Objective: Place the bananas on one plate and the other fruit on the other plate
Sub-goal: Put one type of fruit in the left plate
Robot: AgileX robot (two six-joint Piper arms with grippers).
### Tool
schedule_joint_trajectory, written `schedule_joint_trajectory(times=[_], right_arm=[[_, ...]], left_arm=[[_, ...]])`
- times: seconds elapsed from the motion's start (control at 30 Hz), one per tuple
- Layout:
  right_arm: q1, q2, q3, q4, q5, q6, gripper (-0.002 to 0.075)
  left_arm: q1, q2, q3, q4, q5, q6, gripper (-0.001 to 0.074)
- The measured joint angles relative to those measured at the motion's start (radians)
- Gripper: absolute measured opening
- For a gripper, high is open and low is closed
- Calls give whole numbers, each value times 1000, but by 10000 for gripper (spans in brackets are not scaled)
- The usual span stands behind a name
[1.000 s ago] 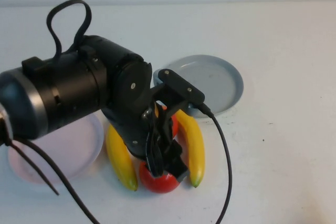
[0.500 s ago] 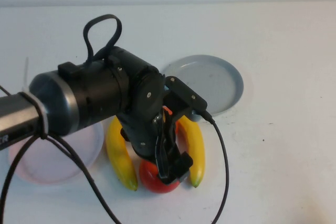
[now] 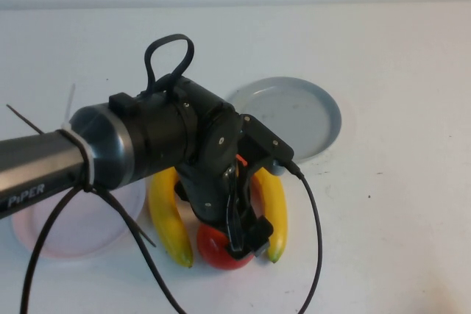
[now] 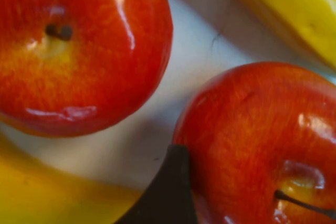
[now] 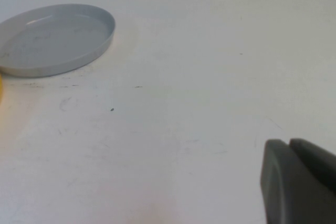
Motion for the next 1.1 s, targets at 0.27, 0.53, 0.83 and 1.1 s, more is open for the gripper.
schedule_joint_trajectory(times=[0.27, 0.53, 0.83, 1.1], right_arm=[[0, -2, 0, 0, 0, 0, -17], [0, -4, 0, 0, 0, 0, -17], [0, -4, 0, 0, 0, 0, -17], [0, -4, 0, 0, 0, 0, -17]], left_arm=[[0, 0, -2, 0, 32, -35, 587], [0, 14, -158, 5, 250, -86, 584], [84, -69, -251, 215, 280, -196, 581], [371, -91, -139, 212, 286, -222, 581]])
